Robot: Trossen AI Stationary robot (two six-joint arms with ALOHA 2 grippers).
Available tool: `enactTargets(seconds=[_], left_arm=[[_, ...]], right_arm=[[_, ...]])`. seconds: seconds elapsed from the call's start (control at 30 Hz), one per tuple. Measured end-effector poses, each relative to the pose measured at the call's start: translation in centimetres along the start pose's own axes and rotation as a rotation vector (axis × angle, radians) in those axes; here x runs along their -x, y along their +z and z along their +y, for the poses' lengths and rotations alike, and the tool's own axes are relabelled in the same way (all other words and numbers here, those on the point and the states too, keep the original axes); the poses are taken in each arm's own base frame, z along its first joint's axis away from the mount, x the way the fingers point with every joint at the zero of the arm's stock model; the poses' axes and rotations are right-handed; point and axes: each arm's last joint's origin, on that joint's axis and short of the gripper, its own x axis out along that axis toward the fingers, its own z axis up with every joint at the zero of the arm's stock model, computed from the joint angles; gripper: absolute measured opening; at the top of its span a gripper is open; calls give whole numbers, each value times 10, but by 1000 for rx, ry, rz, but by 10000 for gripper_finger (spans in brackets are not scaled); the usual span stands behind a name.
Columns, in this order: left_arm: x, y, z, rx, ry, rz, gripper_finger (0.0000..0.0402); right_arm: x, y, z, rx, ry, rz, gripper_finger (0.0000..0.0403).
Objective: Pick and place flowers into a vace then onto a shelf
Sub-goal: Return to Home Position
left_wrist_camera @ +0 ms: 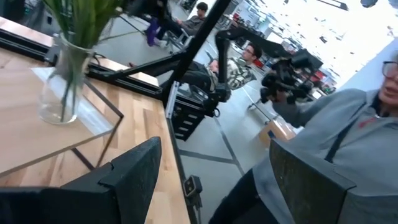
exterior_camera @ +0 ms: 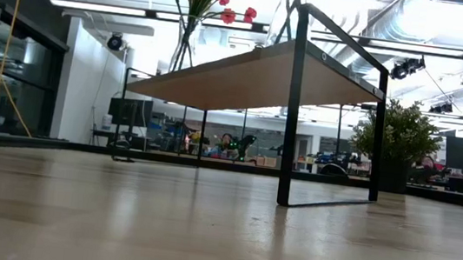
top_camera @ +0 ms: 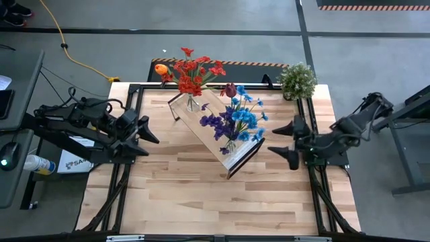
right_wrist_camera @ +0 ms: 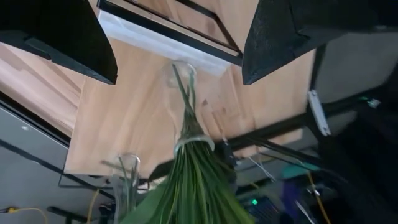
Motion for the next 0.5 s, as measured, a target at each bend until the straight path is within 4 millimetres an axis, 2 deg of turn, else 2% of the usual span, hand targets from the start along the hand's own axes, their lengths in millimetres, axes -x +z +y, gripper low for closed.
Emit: enactTargets(seconds=[0.17, 0.33, 0.5], left_arm=[[0, -1, -1, 0, -39, 21, 333], [0, -1, -1, 0, -39, 22, 333], [0, -2, -1, 18, -33, 32, 333]], right_arm=[[21, 7, -12, -25, 68, -35, 333], [41, 12, -26, -7, 210, -23, 333], [57, 16, -38, -78, 303, -34, 333]])
